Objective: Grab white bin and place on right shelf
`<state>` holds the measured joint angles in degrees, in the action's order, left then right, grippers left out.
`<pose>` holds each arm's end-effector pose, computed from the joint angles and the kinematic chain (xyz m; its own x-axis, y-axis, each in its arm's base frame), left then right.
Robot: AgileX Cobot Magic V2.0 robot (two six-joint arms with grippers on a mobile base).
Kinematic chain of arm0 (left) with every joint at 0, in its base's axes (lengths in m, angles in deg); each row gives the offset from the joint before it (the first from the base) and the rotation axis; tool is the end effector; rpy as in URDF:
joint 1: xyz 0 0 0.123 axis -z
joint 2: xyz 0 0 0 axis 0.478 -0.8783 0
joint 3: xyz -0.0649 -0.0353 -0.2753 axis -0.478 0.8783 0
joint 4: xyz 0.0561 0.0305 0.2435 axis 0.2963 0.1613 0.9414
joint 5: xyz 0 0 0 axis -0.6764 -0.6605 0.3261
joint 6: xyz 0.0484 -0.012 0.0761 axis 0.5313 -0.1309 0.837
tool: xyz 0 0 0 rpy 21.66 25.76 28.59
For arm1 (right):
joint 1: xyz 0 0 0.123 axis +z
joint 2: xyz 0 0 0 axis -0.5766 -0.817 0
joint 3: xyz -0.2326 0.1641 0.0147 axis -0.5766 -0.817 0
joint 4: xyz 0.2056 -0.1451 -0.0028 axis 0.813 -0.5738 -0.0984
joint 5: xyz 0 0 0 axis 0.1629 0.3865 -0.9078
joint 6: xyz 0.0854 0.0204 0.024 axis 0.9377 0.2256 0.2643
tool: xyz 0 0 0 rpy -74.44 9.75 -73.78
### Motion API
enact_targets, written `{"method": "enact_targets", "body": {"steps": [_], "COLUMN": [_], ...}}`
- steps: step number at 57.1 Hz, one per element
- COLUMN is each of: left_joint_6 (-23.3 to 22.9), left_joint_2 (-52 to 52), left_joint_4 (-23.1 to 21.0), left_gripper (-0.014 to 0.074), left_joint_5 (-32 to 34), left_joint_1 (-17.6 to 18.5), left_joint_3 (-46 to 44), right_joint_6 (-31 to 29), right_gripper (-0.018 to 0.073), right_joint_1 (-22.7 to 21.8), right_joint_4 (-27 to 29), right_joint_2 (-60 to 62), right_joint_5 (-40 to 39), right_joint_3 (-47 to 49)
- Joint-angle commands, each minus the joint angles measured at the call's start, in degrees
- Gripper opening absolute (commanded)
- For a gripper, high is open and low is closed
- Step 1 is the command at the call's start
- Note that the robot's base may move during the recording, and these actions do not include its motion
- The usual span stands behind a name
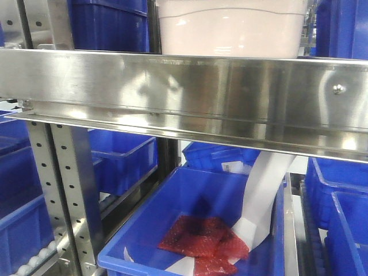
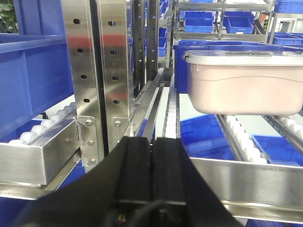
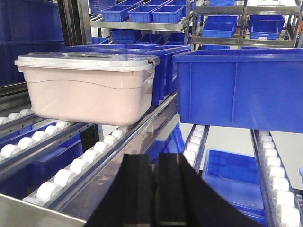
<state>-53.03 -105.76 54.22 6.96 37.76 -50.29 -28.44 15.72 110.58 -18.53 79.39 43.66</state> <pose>0.0800 -0.0218 0.3547 0.0086 0.0120 -0.9999 0.2530 0.9674 0.0138 0.0569 0.0105 0.3313 -0.0025 0.0617 -0.9981 0.0179 0.9979 0.0616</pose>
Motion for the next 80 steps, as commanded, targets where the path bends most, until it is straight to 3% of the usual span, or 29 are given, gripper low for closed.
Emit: {"method": "enact_targets", "body": {"steps": [1,24,34,39,45,55,59,73,80], "left_joint_6": [0.4,0.4,-0.5,-5.0,-7.6,-7.7,-7.7,-7.9,-11.9], "left_joint_2": [-0.2,1.8,11.2,17.1,22.8,24.2,24.2,24.2,24.2], "left_joint_4": [-1.1,-0.9,3.5,5.4,8.3,8.5,9.0,9.5,9.5], "left_gripper": [-0.0117,-0.0117,-0.0117,-0.0117,-0.0117,-0.0117,-0.0117,-0.0117,-0.0117], "left_joint_5": [5.3,4.6,4.0,5.0,8.4,18.2,16.2,18.3,19.7], "left_joint_1": [0.5,0.3,-2.3,-3.6,-4.1,-4.1,-4.1,-4.1,-4.1], "left_joint_3": [-1.6,0.5,9.6,16.3,24.4,34.7,34.8,34.9,34.9], "right_joint_6": [0.1,0.1,0.1,0.1,0.1,0.1,0.1,0.1,0.1], "right_gripper": [0.0078,0.0078,0.0078,0.0078,0.0078,0.0078,0.0078,0.0078,0.0078], "right_joint_1": [-0.3,-0.3,-0.3,-0.3,-0.3,-0.3,-0.3,-0.3,-0.3], "right_joint_4": [1.9,1.9,1.9,1.9,1.9,1.9,1.9,1.9,1.9], "right_joint_2": [-0.5,-0.5,-0.5,-0.5,-0.5,-0.5,-0.5,-0.5,-0.5], "right_joint_5": [-4.1,-4.1,-4.0,-4.0,-4.0,-3.9,-3.9,-3.9,-3.9], "right_joint_3": [1.8,1.8,1.8,1.8,1.8,1.8,1.8,1.8,1.8]}}
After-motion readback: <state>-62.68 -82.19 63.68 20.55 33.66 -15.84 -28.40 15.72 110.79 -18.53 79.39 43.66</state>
